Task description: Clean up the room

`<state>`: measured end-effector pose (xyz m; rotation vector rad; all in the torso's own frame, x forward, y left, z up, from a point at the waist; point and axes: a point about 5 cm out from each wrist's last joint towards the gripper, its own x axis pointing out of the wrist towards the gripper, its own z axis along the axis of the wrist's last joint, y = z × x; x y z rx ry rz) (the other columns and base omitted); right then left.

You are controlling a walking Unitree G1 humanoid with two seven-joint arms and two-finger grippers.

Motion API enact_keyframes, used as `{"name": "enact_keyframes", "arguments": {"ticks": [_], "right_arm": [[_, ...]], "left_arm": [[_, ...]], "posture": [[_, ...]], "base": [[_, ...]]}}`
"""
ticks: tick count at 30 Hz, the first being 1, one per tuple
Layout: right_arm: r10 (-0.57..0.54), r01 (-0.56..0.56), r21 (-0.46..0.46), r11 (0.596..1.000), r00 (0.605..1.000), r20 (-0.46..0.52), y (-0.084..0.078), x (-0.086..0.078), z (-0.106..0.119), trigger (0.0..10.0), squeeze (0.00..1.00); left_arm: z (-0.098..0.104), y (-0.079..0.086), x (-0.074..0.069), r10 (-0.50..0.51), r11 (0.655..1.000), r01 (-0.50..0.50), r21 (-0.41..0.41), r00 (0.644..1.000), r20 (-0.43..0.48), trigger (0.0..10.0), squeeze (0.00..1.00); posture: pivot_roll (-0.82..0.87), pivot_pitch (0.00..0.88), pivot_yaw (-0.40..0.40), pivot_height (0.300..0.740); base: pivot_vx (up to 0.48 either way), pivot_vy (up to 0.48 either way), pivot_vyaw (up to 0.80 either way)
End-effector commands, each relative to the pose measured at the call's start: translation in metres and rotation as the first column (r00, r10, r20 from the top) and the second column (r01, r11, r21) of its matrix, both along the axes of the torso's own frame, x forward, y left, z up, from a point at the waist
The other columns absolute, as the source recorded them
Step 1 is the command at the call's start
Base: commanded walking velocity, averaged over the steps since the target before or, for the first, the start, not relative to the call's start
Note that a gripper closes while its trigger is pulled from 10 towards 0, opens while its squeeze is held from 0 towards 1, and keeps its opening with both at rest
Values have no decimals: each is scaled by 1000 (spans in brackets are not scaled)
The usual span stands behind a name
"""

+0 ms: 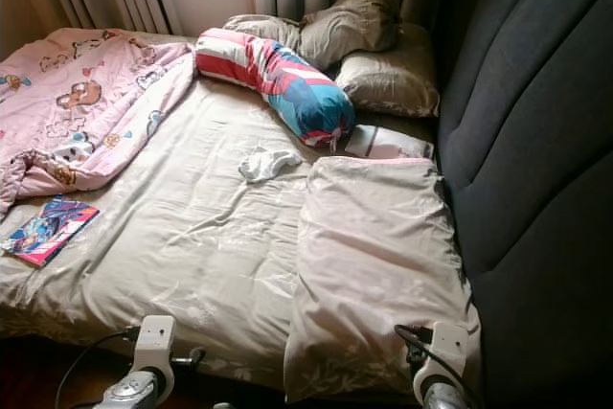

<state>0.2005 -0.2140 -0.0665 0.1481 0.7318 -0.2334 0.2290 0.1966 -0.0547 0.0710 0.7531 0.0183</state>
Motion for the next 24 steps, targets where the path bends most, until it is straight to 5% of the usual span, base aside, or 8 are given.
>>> {"name": "enact_keyframes", "arguments": {"ticks": [1,10,24], "right_arm": [[9,-8,9,1000,999,-42,3,-8,-6,10000,0],[16,-14,27,1000,997,-77,6,-17,-11,10000,0],[39,-35,43,998,995,-92,8,-22,-14,10000,0]], "left_arm": [[-4,2,-6,6,1000,-6,2,1000,-30,10000,0],[-3,3,-5,9,1000,-9,-2,1000,-26,10000,0],[0,-5,2,-11,1000,11,-18,1000,-15,10000,0]], "posture": [[56,136,-9,740],[69,145,-12,740],[68,155,-14,740]], "base": [[0,0,0],[0,0,0],[0,454,0]]}}
